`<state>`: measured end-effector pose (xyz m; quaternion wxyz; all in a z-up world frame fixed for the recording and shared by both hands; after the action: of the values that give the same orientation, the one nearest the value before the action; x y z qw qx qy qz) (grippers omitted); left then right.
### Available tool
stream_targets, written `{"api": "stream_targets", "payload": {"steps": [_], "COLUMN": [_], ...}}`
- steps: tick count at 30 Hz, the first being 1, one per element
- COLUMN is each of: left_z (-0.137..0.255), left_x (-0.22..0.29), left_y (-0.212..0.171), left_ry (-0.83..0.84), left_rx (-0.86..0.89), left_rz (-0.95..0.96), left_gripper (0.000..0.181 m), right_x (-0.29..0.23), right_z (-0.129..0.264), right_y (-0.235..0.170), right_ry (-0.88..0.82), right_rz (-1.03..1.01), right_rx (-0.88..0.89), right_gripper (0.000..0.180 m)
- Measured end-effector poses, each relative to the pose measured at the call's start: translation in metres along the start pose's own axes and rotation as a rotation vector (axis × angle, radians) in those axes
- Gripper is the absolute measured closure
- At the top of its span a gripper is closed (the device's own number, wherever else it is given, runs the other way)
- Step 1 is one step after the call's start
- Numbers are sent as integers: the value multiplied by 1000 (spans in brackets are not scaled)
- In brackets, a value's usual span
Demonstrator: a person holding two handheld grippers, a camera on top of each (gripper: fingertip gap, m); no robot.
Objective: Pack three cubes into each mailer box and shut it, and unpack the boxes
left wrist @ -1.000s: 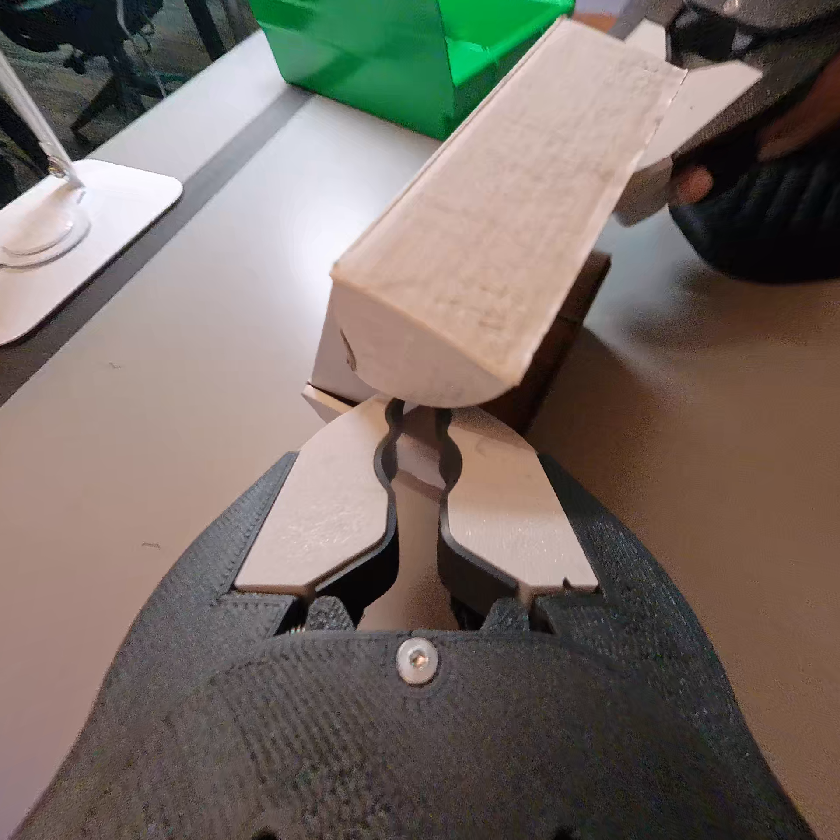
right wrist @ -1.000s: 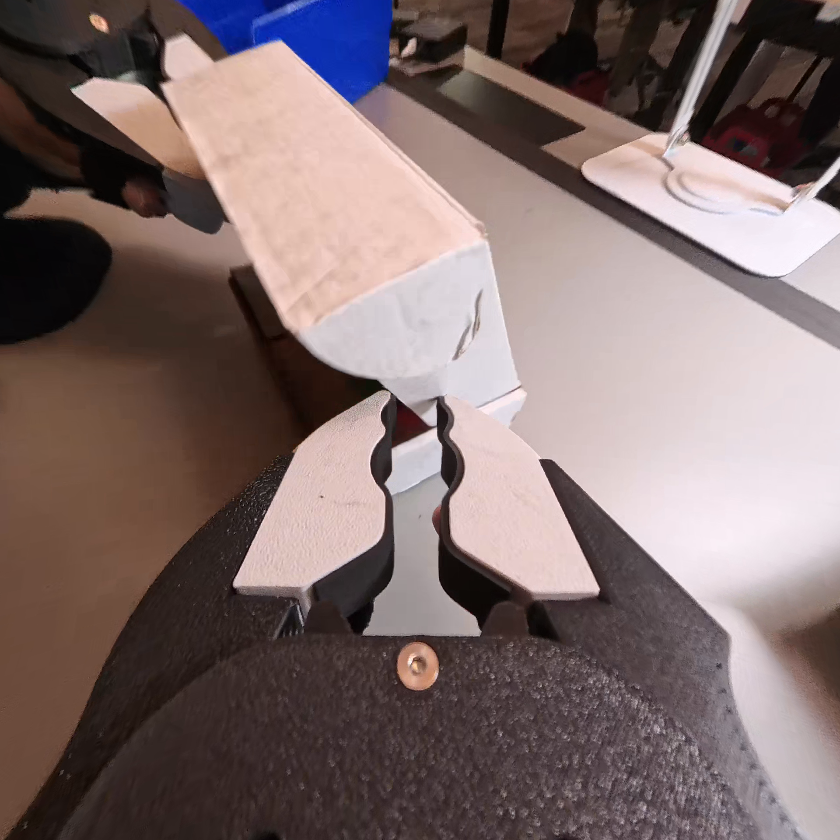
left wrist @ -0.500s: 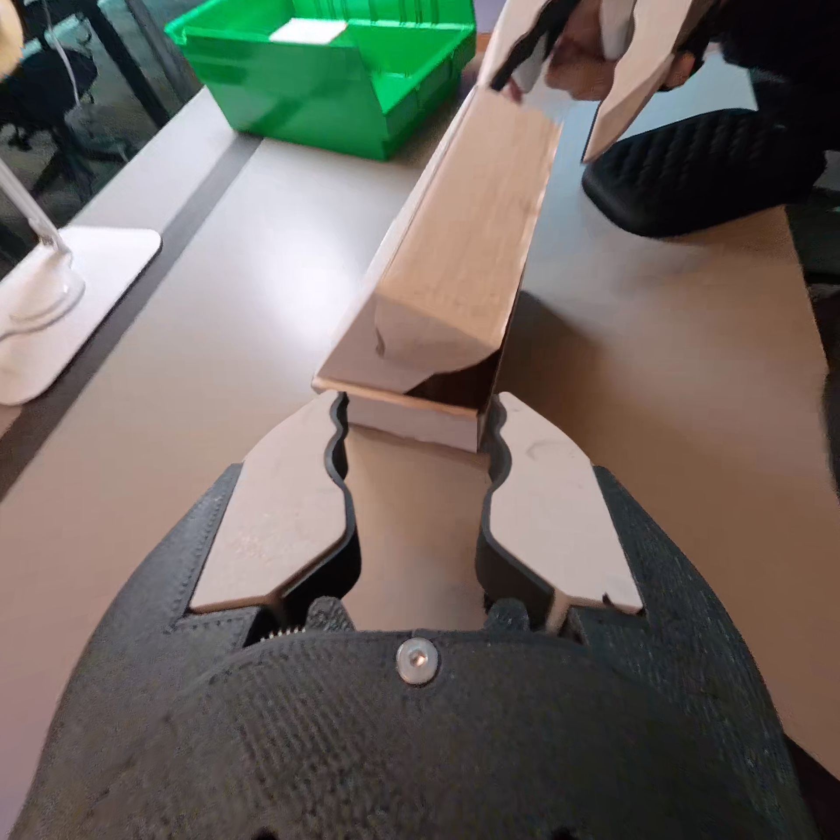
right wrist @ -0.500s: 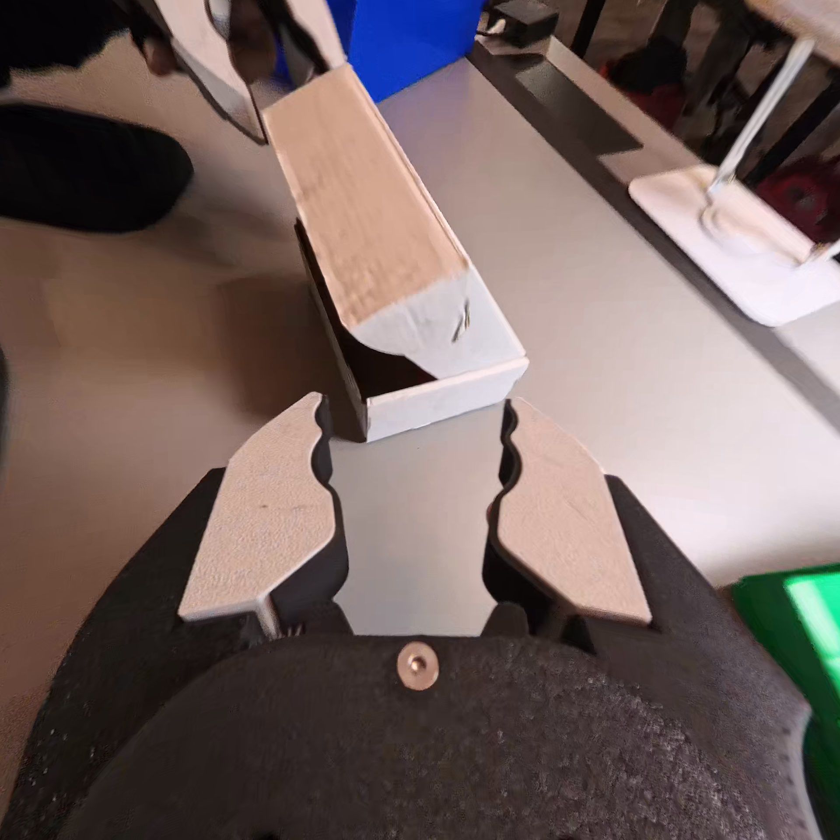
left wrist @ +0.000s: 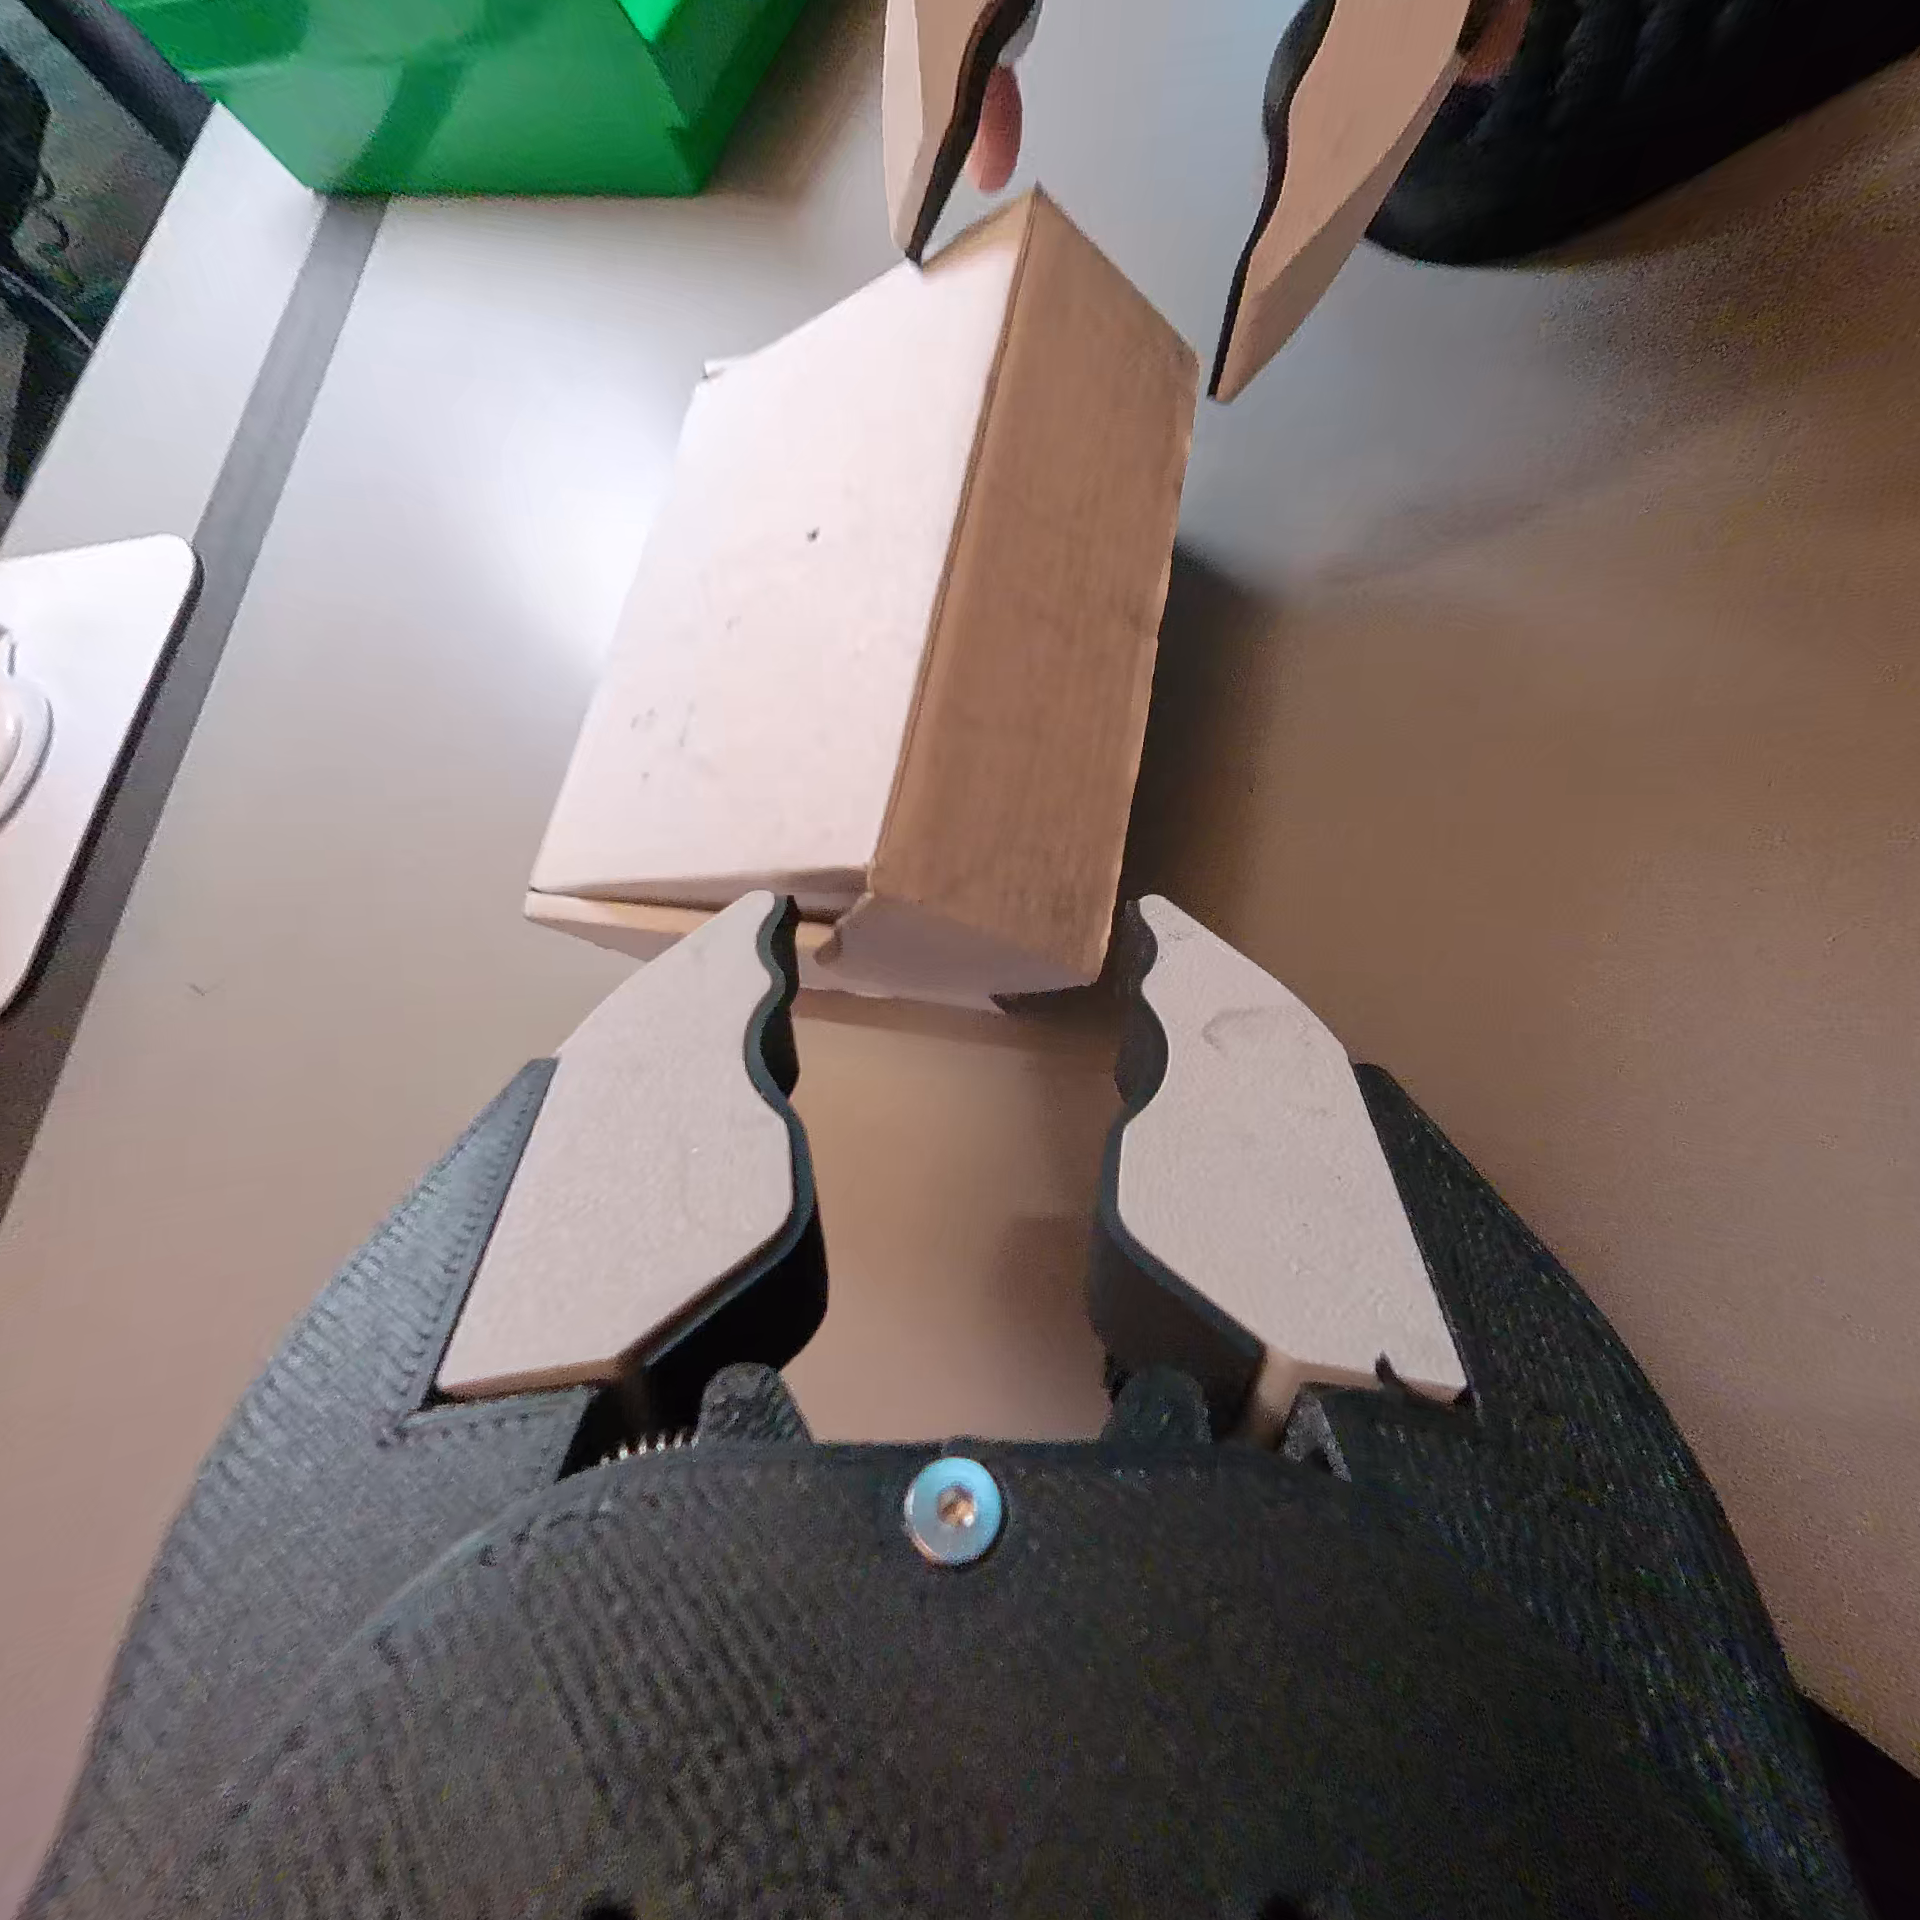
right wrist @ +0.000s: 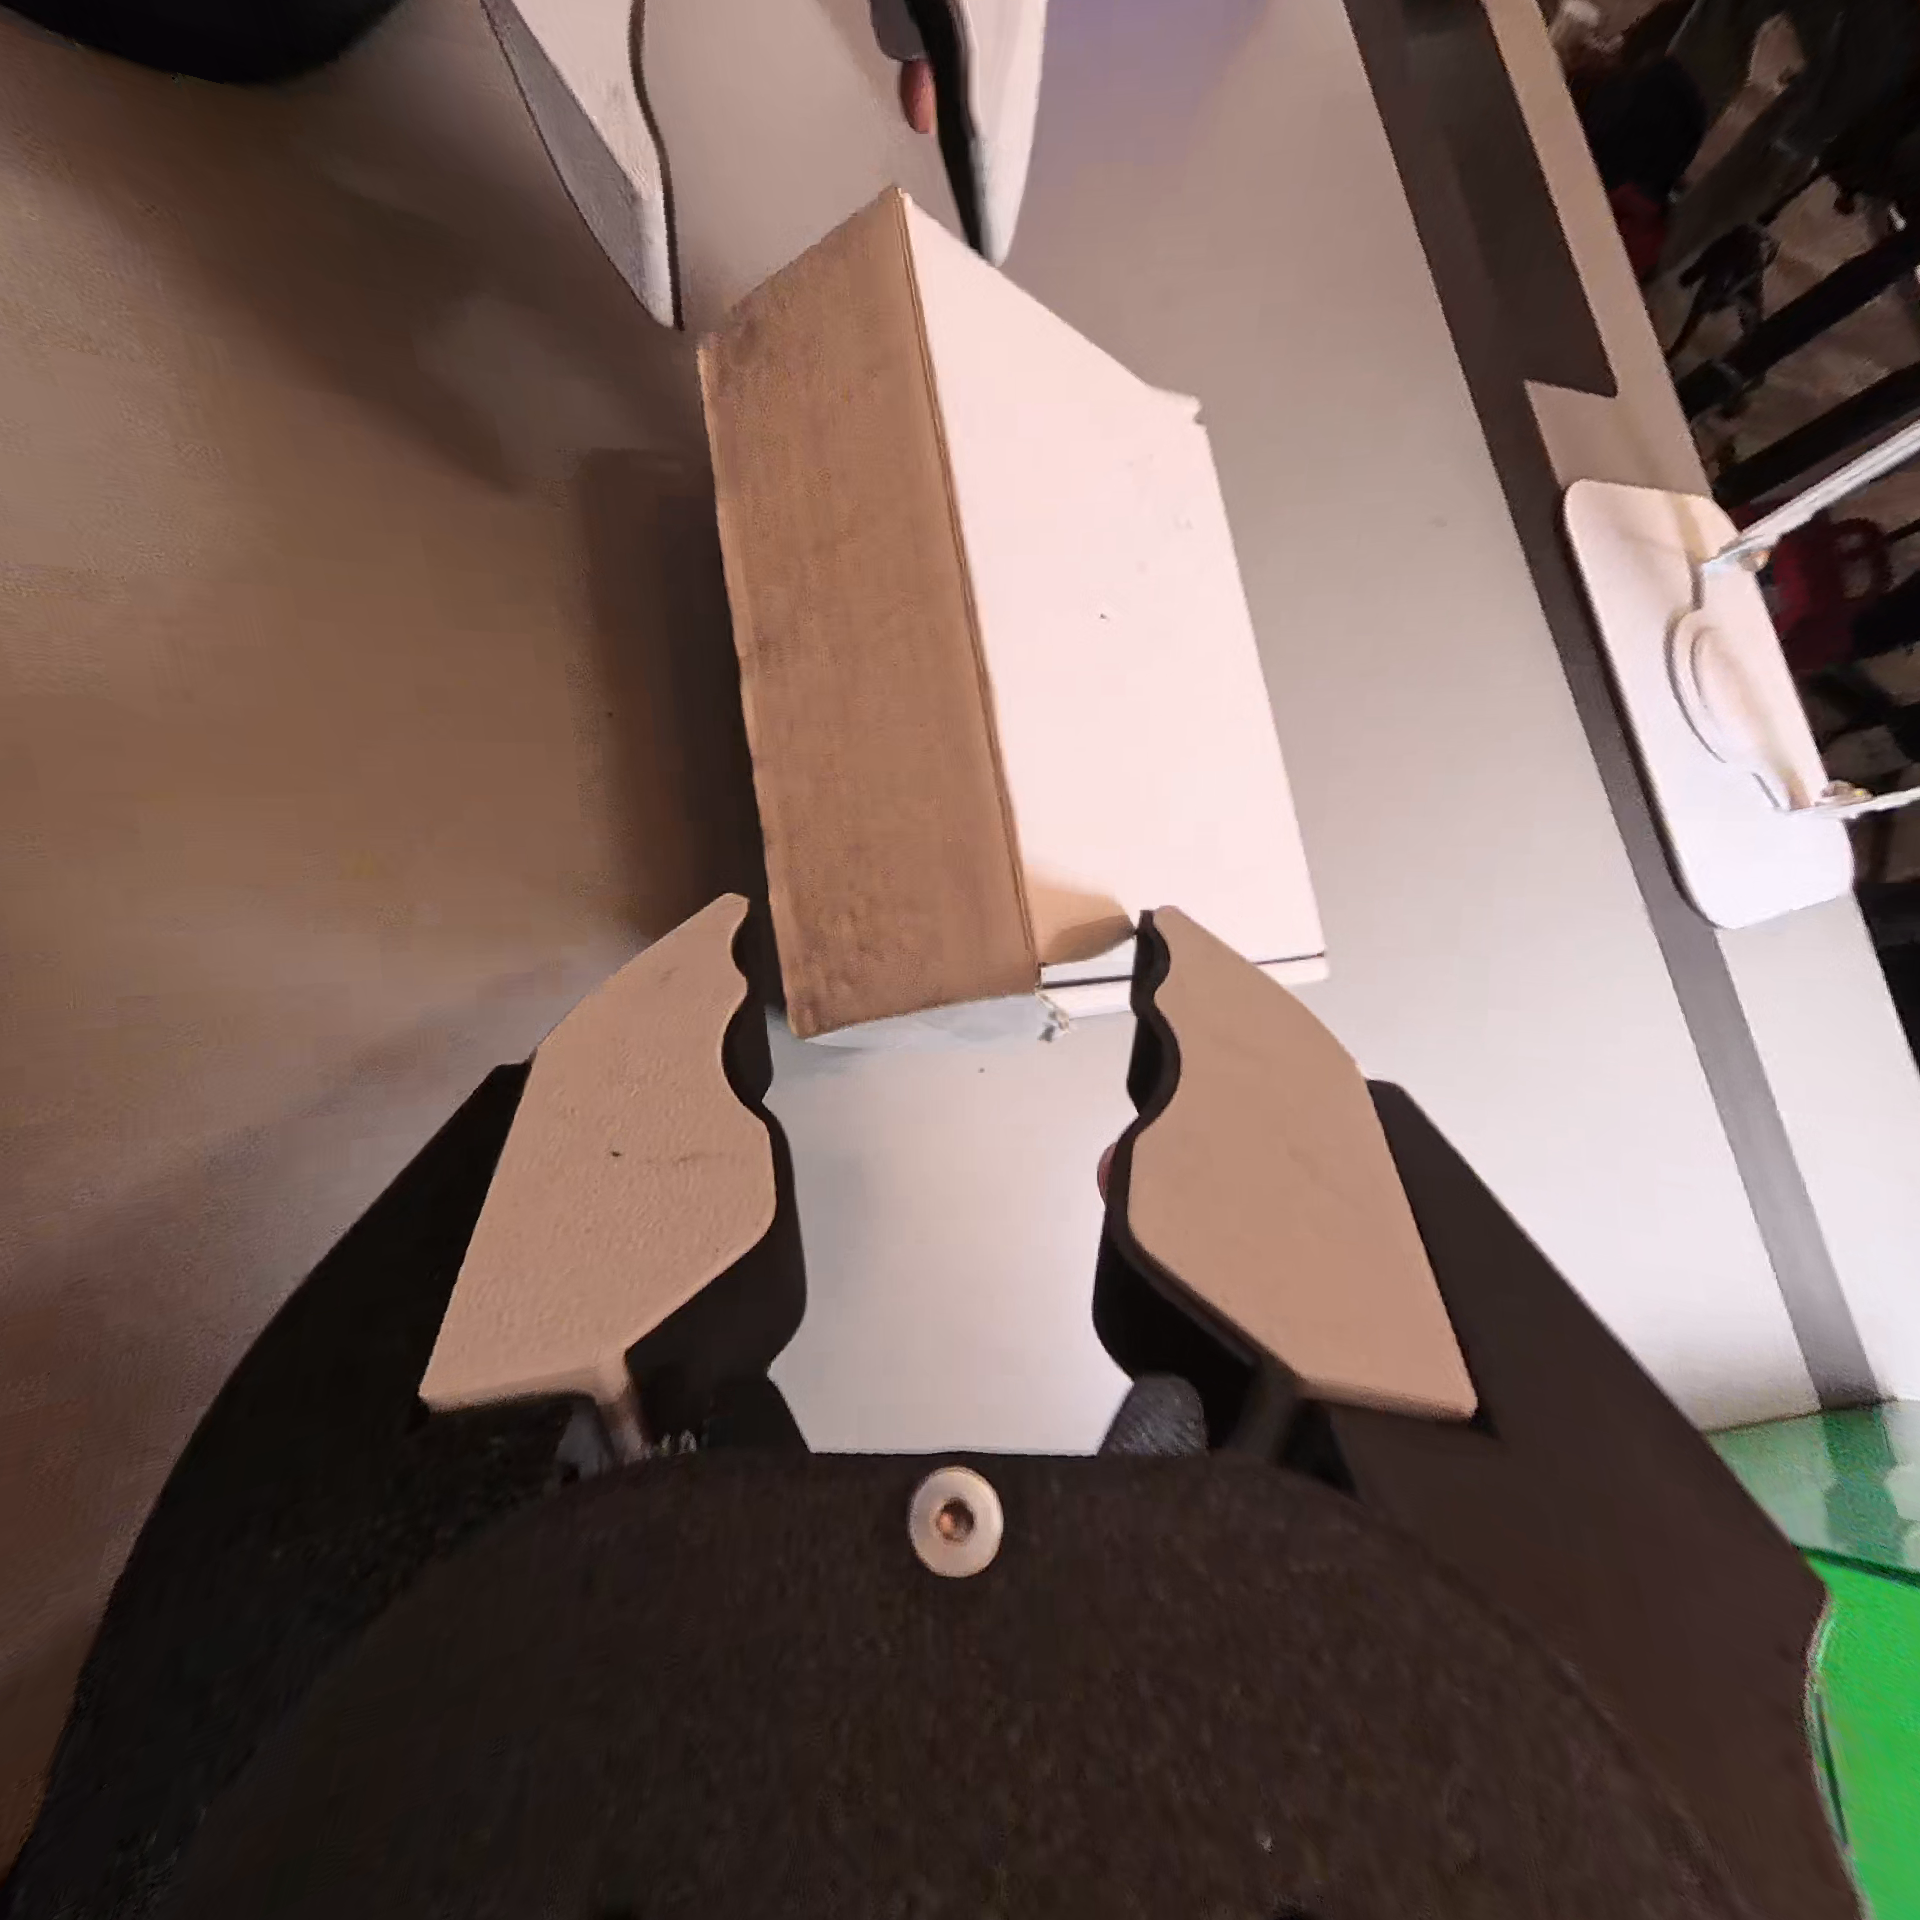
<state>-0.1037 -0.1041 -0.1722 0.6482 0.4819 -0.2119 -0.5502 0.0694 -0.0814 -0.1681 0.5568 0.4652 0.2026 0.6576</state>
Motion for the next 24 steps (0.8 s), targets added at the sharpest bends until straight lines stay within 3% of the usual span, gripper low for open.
{"api": "stream_targets", "payload": {"steps": [9, 13, 18, 21, 24], "left_z": [8, -1, -10, -9, -4], "left_x": [3, 9, 14, 16, 20], "left_y": [-7, -11, -18, -16, -11], "left_ry": [101, 121, 173, 172, 122], "left_rx": [74, 38, -22, -48, -87], "left_rz": [74, 14, -40, 17, 203], "left_gripper": [117, 115, 124, 125, 125], "right_x": [-2, -11, -16, -17, -17], "right_z": [14, 4, -3, -2, 3], "right_y": [-12, -21, -21, -22, -17], "right_ry": [-162, -214, -242, -177, -71], "right_rz": [-31, 77, 143, 33, -210], "right_rx": [81, 43, 22, 12, 31], "right_gripper": [110, 110, 122, 122, 122]}}
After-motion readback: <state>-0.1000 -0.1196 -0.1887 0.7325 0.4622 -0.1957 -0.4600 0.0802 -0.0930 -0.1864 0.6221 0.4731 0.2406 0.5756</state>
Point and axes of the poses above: each gripper's, where its closed fingertips meet, z back along the fingers, y out of its top, x = y × z across the jaws, the point moved 4 cm from there along z, back along the fingers, and after that the axes turned 13 degrees about x, right-handed, at the moved point
